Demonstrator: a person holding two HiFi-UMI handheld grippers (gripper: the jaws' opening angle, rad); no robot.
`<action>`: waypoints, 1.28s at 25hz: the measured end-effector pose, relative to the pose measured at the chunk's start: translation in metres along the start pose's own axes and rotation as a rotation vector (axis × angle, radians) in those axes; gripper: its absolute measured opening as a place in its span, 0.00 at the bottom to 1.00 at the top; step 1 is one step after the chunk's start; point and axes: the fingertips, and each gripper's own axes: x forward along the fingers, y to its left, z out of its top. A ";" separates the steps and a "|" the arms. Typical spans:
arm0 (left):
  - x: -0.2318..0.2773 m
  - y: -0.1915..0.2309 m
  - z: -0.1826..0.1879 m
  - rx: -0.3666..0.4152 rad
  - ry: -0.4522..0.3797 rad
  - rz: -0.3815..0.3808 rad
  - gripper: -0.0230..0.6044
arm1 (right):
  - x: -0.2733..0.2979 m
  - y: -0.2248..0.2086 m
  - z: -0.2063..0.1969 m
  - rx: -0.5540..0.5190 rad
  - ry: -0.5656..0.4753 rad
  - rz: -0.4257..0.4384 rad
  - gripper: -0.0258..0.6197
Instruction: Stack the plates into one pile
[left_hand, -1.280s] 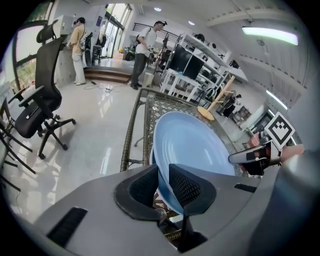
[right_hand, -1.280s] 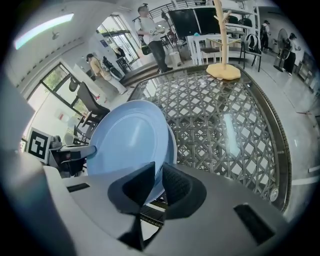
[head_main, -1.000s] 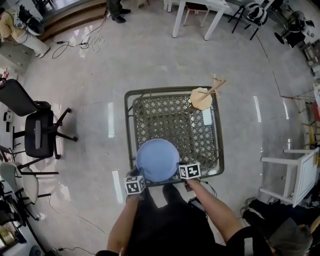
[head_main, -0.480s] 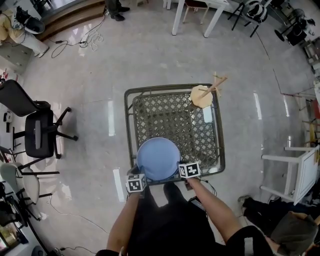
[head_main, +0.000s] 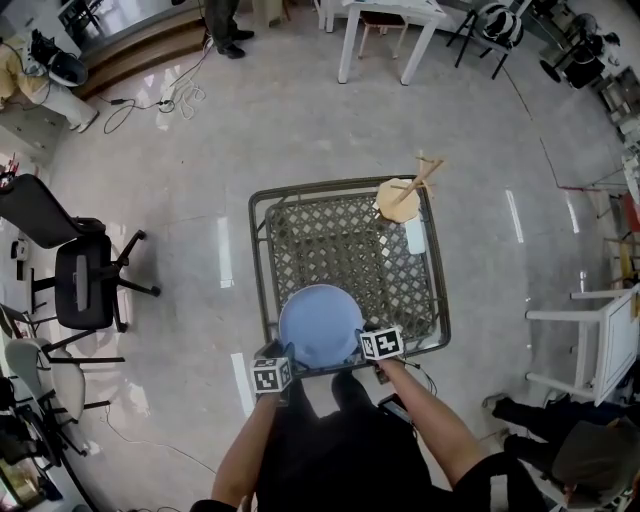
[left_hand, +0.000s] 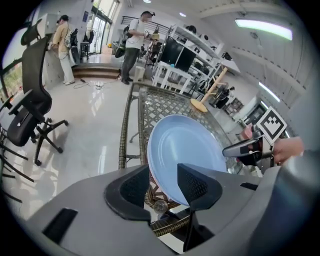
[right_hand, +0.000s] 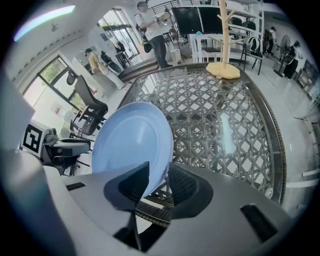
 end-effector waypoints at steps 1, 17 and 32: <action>-0.006 0.001 0.002 -0.010 -0.013 -0.004 0.33 | -0.003 -0.001 0.003 0.003 -0.014 -0.002 0.21; -0.132 -0.052 0.188 0.149 -0.521 -0.142 0.07 | -0.141 0.058 0.151 -0.078 -0.559 0.030 0.09; -0.262 -0.130 0.272 0.348 -0.831 -0.214 0.06 | -0.275 0.123 0.191 -0.083 -0.925 0.063 0.05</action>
